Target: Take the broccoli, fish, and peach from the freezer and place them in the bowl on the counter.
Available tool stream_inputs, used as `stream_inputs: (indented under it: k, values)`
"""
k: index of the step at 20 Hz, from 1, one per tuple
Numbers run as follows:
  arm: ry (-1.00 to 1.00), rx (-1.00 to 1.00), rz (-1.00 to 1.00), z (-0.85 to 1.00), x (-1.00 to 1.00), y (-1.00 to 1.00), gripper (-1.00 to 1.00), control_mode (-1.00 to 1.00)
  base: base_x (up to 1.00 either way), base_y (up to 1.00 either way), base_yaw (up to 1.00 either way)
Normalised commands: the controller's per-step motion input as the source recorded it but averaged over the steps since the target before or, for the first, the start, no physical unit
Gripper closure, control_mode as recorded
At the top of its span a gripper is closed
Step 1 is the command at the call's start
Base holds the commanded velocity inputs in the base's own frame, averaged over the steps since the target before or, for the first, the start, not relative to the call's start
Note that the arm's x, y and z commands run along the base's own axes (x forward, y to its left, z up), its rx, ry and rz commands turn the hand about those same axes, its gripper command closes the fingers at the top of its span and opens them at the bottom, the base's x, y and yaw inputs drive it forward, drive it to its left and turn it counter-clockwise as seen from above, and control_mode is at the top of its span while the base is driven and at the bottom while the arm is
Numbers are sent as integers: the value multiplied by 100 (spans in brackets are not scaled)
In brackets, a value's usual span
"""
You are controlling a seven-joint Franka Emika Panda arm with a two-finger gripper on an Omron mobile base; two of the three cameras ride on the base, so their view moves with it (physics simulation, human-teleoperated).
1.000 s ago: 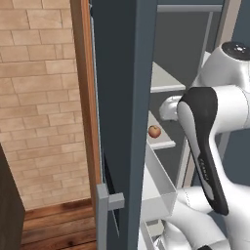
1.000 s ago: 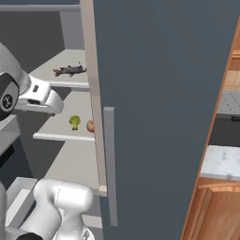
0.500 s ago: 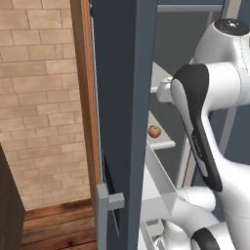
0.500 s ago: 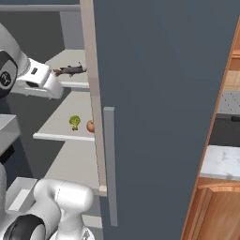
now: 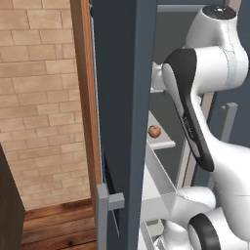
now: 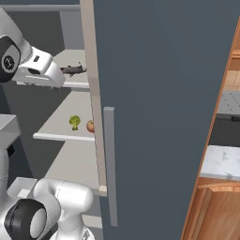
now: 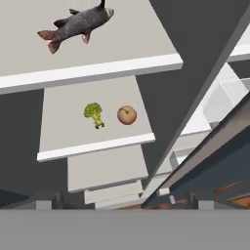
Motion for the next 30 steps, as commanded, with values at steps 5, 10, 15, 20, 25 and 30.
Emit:
stream_inputs:
  k: [5, 10, 15, 20, 25, 30]
  values:
    - [-2, 0, -3, -2, 63, 15, -100, -100, 0, 0, 0]
    - [-9, 0, -1, -13, 60, 20, -100, -100, 0, 0, 0]
    - [-8, 2, -1, -29, 63, 8, -100, -100, 0, 0, 0]
    - [-4, 1, -5, -15, 53, 21, -100, -100, 0, 0, 0]
    - [0, 2, -8, 0, 33, 24, -100, -100, 0, 0, 0]
    - [0, 0, -12, 0, 40, 14, -100, -100, 0, 0, 0]
